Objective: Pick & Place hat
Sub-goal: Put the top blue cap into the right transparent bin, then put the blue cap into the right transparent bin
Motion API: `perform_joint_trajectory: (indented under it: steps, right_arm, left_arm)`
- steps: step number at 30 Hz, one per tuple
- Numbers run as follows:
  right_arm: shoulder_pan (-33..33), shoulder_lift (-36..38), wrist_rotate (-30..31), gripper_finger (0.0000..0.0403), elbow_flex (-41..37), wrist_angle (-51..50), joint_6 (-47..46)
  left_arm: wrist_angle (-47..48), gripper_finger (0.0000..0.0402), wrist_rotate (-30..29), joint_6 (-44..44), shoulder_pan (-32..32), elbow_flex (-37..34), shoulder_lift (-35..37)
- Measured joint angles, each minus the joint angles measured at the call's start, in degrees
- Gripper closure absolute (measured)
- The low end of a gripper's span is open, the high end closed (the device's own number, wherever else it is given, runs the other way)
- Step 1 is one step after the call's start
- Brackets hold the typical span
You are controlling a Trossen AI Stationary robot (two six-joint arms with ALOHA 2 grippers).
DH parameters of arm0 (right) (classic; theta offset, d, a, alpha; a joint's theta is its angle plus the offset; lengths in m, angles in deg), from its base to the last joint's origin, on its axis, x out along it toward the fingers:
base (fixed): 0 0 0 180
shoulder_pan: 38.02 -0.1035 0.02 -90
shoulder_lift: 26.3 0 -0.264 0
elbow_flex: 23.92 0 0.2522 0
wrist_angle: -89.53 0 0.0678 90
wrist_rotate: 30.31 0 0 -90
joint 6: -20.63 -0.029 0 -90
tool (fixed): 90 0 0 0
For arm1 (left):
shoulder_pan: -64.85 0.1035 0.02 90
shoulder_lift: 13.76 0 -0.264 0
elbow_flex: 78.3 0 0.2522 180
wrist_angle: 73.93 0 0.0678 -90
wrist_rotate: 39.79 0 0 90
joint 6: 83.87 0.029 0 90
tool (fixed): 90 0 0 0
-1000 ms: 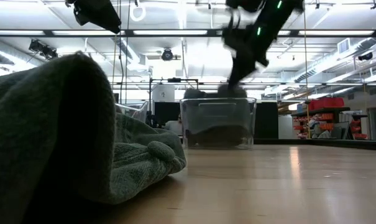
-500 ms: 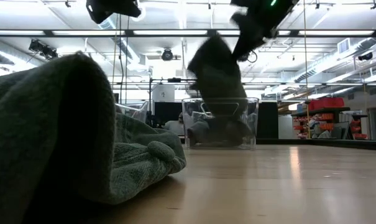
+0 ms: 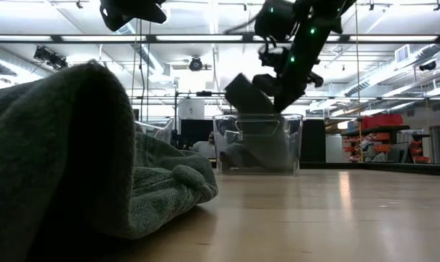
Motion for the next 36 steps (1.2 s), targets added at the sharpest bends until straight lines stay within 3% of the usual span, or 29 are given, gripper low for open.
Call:
perform_joint_trajectory:
  steps: [7, 14, 22, 29, 36]
  right_arm:
    - [6.4, 0.0, -13.1, 0.0382, 0.0, -1.2, -0.4]
    - [6.7, 1.8, -15.6, 0.0306, 0.1, -0.4, 6.2]
    - [5.7, 7.2, -18.9, 0.0232, 6.7, -9.2, 8.9]
    - [-4.6, 9.3, -35.6, 0.0235, 5.6, -0.3, 13.8]
    - [-23.0, 2.2, -37.6, 0.0240, 2.1, 21.7, 20.0]
  left_arm:
    - [0.5, 0.0259, 0.0, 0.0, 0.0, 0.0, 0.0]
    - [1.9, 0.0259, 0.0, 0.0, 0.0, 0.0, 0.0]
    - [4.2, 0.0259, 2.3, 0.0, -0.1, 0.0, 0.0]
    - [4.9, 0.0259, 2.4, -0.4, -2.3, 0.0, 0.1]
    - [5.2, 0.0260, 2.4, -1.5, -5.8, 0.0, 0.3]
